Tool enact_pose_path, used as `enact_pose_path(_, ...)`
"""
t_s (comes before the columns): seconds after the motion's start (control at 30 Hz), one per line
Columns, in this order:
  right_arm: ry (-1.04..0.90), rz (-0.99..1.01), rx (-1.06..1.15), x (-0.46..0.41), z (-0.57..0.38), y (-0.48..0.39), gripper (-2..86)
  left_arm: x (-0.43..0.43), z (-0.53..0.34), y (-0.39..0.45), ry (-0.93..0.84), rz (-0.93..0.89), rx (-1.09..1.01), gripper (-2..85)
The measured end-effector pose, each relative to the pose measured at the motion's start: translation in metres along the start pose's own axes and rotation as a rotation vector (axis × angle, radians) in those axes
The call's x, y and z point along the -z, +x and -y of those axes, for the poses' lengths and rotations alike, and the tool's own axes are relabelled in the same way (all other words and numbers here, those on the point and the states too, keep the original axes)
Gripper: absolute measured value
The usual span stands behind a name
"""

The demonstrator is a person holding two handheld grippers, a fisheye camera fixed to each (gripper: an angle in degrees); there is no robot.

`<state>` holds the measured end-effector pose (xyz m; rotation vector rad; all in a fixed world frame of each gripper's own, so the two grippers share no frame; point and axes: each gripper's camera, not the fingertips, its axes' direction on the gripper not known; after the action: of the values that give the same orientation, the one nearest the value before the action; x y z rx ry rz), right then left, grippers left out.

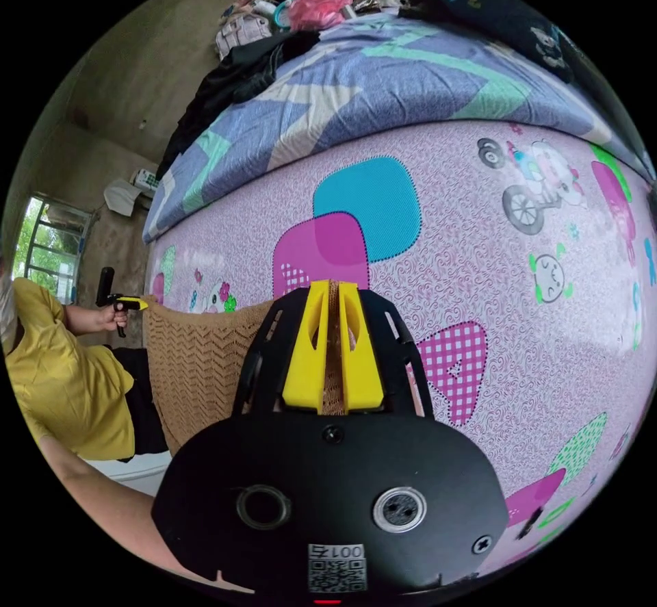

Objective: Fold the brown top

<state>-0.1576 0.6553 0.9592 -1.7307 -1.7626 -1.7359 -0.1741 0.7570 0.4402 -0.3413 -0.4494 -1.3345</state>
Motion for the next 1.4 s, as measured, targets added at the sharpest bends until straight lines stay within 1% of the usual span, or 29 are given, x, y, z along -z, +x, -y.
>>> enact_pose_path(0.33,0.095,-0.137,0.028,0.035,-0.024,-0.029,1.4,0.005,0.009,0.003,0.079,0.065,-0.11,-1.5)
enact_pose_path(0.57,0.31,-0.128,-0.033,0.082,-0.06,-0.038,1.4,0.017,0.007,0.004,0.214,0.055,-0.147,-1.5)
enact_pose_path(0.63,0.322,-0.129,-0.054,0.088,-0.071,-0.04,1.4,0.021,0.004,0.004,0.236,0.061,-0.172,-1.5)
enact_pose_path(0.8,0.309,-0.139,-0.078,0.097,-0.098,-0.052,1.4,0.01,-0.015,-0.006,0.198,0.02,-0.139,-1.5)
enact_pose_path(0.87,0.317,-0.15,-0.066,0.112,-0.111,-0.063,1.4,0.011,-0.02,0.0,0.208,0.009,-0.163,-1.5)
enact_pose_path(0.97,0.278,-0.192,-0.028,0.137,-0.13,-0.081,1.4,0.014,-0.029,0.02,0.206,-0.022,-0.262,-1.5)
enact_pose_path(1.03,0.266,-0.213,-0.008,0.152,-0.146,-0.091,1.3,0.014,-0.046,0.04,0.191,-0.046,-0.353,-1.5)
enact_pose_path(1.13,0.275,-0.229,0.004,0.178,-0.185,-0.105,1.3,0.012,-0.082,0.064,0.177,-0.08,-0.433,-1.5)
enact_pose_path(1.4,0.323,-0.228,-0.046,0.219,-0.338,-0.119,1.3,-0.019,-0.207,0.114,0.093,-0.109,-0.546,-1.5)
